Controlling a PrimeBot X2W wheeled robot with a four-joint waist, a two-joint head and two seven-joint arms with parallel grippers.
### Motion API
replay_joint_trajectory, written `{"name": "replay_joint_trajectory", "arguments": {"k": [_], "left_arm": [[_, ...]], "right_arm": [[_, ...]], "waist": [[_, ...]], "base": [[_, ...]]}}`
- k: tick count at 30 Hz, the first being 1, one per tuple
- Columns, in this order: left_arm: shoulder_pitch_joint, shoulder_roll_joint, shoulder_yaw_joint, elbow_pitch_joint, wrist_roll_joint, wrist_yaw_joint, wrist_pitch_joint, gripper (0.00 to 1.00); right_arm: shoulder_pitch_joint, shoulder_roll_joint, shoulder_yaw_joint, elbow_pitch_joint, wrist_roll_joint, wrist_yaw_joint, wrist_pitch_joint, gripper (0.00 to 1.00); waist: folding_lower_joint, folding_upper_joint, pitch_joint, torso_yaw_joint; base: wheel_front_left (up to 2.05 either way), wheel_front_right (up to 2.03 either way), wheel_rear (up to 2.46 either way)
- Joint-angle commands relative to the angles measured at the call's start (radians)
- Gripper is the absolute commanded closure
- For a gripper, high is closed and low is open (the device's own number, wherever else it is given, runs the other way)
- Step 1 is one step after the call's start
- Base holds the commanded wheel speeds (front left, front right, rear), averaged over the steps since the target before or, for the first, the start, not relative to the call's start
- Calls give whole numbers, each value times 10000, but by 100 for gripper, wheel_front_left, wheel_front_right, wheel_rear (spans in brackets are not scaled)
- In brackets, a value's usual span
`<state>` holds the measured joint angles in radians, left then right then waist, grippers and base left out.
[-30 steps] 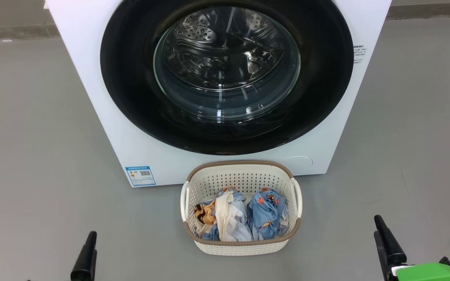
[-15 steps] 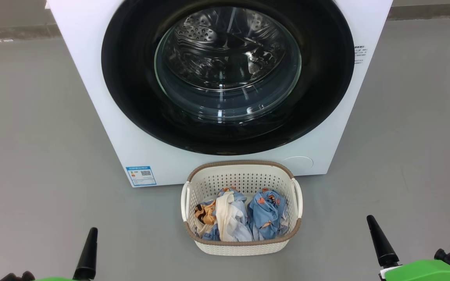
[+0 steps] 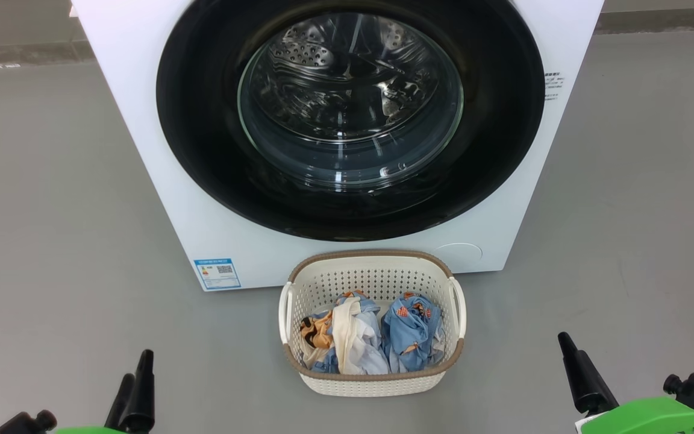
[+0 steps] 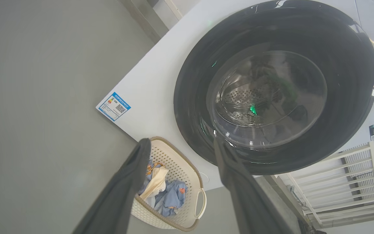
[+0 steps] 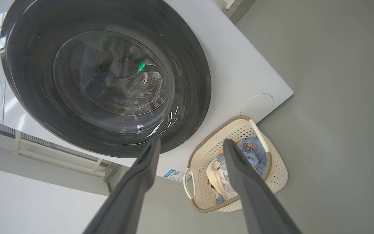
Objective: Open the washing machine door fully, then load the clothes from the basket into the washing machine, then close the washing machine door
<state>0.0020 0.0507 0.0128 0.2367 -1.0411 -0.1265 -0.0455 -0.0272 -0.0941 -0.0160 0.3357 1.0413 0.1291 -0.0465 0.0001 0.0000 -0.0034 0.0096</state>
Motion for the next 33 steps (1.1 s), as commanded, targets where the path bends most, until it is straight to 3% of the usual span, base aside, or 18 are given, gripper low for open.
{"name": "replay_joint_trajectory", "arguments": {"k": [1, 33], "left_arm": [[-93, 221, 138, -324, 296, -23, -117, 0], [176, 434, -57, -845, 4031, -32, -1086, 0]], "right_arm": [[-511, -146, 135, -213, -291, 7, -116, 0], [-544, -528, 644, -149, -3903, 11, -1081, 0]], "waist": [[-1, 0, -2, 0], [-1, 0, -71, 29]], "base": [[0, 0, 0], [0, 0, 0]]}}
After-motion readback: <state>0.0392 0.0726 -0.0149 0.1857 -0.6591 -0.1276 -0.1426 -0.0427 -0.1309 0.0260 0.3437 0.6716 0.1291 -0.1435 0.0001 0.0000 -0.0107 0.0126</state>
